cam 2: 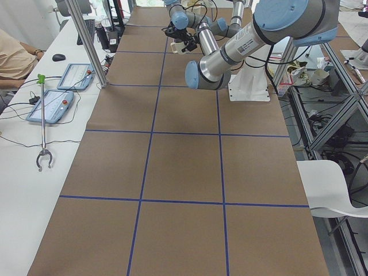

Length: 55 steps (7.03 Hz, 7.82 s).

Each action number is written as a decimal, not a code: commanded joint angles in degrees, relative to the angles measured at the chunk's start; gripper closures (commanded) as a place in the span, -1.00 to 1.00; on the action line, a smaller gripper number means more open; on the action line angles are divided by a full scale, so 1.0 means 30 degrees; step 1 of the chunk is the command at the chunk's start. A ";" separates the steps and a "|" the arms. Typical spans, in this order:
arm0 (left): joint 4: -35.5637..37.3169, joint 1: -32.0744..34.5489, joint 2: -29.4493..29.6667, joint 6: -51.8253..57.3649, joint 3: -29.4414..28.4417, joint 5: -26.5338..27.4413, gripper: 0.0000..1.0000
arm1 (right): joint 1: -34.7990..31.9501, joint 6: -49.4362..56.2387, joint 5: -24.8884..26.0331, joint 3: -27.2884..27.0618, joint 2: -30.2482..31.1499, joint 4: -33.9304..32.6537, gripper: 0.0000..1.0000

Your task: Left arm hands cup to right arm to dump lemon

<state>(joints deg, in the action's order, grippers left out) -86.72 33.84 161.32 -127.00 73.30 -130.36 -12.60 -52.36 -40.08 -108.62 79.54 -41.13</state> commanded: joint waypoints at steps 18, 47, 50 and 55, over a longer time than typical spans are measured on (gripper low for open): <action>0.0957 0.2520 -0.2531 0.0175 0.4511 0.0680 -1.00 | -1.5406 -1.3320 -1.4389 1.4321 1.2338 2.7625 1.00; 0.1982 0.2578 -0.2004 0.1230 0.4394 0.1764 -1.00 | -1.9212 -2.6749 -2.0363 1.1043 0.8209 2.2572 0.97; 0.1952 0.2549 -0.1975 0.3121 0.4335 0.1735 -1.00 | -1.6816 -1.8999 -1.8350 1.0429 0.6509 1.8705 0.96; 0.1545 0.2431 -0.1596 0.3309 0.3869 0.2789 -0.98 | -0.7343 -1.1749 -0.6484 0.2808 0.2949 0.4149 0.90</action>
<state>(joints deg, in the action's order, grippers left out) -81.54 41.09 155.98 -117.24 85.63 -122.29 -44.27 -94.76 -72.23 -98.61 93.55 -20.51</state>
